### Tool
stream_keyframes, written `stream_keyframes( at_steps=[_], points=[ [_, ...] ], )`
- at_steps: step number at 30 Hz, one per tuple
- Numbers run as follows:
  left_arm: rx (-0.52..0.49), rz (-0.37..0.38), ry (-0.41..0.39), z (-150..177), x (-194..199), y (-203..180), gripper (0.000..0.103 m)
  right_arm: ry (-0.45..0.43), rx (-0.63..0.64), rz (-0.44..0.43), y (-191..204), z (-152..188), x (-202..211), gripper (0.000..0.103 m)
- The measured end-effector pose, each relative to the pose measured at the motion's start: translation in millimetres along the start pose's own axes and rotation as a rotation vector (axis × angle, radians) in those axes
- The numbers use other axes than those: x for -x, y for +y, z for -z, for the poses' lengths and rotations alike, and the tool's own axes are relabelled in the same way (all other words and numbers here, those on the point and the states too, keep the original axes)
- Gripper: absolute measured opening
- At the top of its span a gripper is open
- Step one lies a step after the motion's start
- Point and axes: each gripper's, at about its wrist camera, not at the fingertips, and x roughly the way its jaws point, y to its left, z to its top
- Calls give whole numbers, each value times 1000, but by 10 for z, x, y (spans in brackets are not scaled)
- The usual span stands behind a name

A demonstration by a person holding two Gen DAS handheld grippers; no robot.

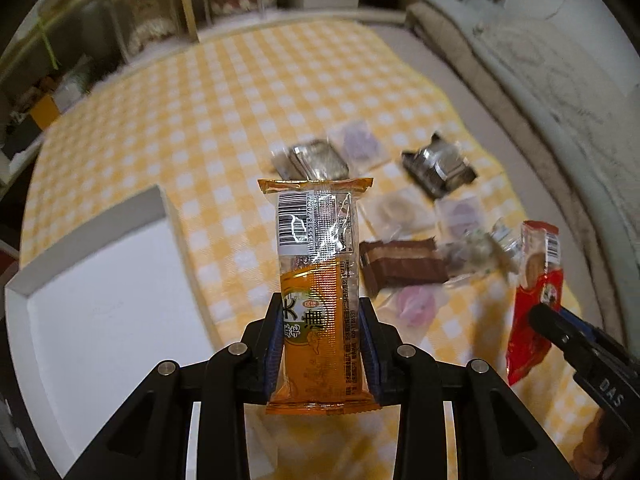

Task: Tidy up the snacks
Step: 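Carry both bars into the white tray and open both tools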

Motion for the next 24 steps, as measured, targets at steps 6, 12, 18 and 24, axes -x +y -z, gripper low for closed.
stream_keyframes(
  at_steps=[6,12,18,24],
  points=[
    [37,8,-79,242,641,149,34,-86,82,-48,175,0,276,34],
    [99,-13,-135,502,1155,440,34,-104,153,-118,486,65,416,34],
    [169,-26,-159,841,1485,749,34,-87,247,-196,959,180,436,34],
    [297,-2,-174,1192,1627,1187,34,-53,361,-256,1474,357,367,34]
  ],
)
